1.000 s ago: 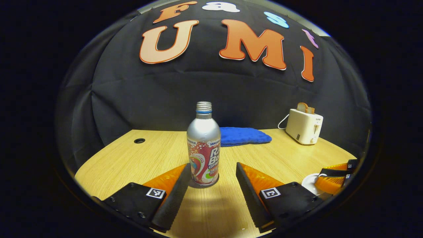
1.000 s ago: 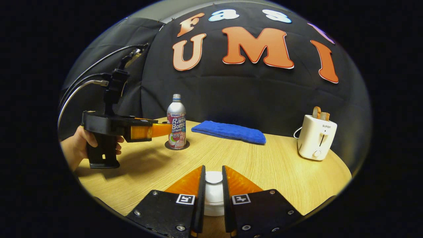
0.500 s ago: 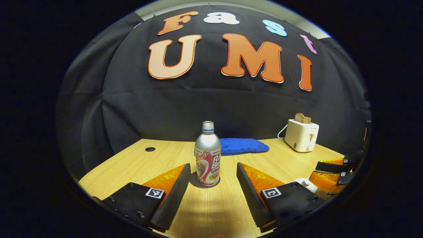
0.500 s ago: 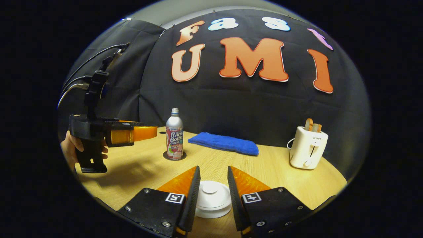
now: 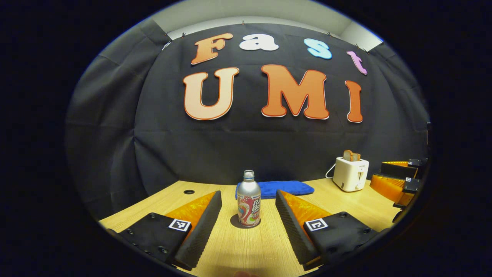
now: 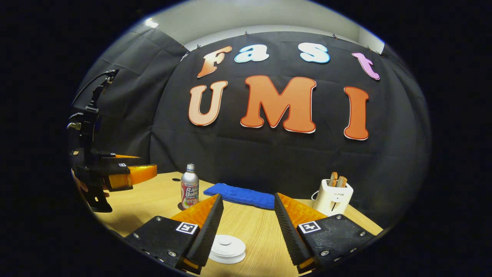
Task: Open the teacup lid with one hand, grasp the water bottle and pour water into the teacup with the other hand; after pouring, place the water bottle on the coaster and then close the teacup lid.
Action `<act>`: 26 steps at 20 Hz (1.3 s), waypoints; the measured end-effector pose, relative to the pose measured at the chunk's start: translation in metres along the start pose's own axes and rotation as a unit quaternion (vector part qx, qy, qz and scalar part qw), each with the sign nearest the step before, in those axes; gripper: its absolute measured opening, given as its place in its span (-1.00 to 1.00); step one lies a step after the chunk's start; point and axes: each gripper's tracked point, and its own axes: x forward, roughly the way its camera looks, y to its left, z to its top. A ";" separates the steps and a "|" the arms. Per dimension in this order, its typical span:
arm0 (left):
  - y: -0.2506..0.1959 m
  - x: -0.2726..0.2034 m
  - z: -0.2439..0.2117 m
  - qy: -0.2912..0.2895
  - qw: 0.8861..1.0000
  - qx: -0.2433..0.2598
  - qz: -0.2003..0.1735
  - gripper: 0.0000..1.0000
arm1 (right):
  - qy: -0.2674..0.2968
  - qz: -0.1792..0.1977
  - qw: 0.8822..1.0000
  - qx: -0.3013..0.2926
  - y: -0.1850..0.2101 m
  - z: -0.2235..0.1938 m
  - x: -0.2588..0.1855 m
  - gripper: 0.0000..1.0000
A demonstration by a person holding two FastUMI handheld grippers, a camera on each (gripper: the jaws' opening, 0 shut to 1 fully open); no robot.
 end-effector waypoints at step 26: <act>0.009 -0.054 0.019 -0.034 0.999 0.017 0.023 0.87 | -0.016 -0.054 0.998 0.003 -0.018 0.039 -0.029 0.70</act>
